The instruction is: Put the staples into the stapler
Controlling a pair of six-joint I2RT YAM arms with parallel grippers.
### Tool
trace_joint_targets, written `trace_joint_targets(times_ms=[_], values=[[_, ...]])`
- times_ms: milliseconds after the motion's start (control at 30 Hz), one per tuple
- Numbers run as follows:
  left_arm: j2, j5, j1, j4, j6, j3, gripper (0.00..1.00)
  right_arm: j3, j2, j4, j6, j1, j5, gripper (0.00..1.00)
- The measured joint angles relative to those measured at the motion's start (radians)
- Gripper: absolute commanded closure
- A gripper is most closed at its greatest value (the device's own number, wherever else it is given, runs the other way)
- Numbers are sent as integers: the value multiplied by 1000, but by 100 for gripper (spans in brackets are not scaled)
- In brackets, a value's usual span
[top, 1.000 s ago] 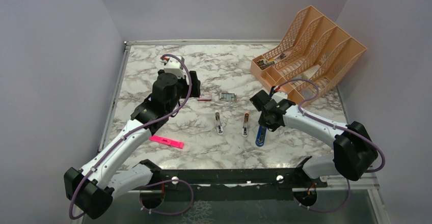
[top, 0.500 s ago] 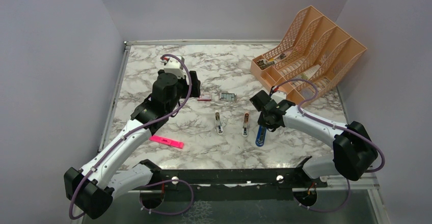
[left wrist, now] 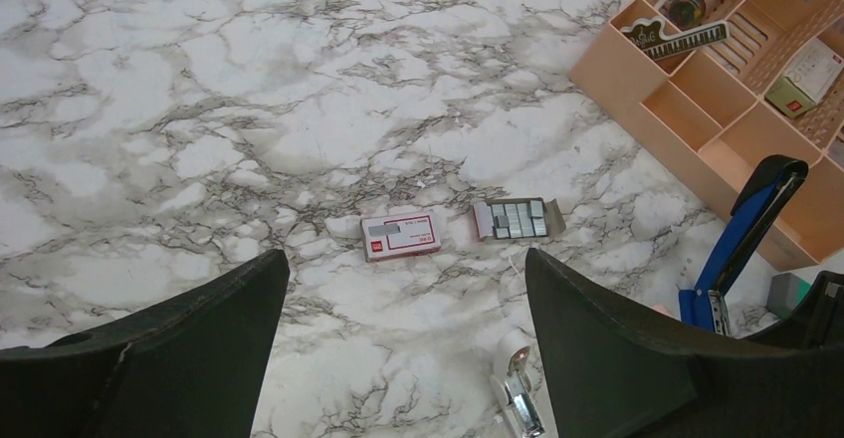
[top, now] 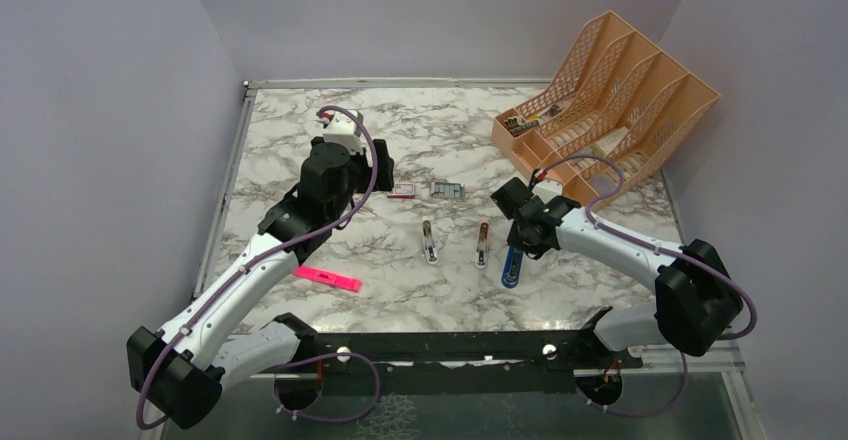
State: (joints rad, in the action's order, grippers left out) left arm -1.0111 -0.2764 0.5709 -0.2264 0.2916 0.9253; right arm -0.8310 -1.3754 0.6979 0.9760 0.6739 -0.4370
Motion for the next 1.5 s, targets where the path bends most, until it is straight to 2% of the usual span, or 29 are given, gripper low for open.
trace_joint_targets(times_ms=[1500], values=[[-3,3,0,0,5,0,11,0,-6,-20,-34,0,11,80]])
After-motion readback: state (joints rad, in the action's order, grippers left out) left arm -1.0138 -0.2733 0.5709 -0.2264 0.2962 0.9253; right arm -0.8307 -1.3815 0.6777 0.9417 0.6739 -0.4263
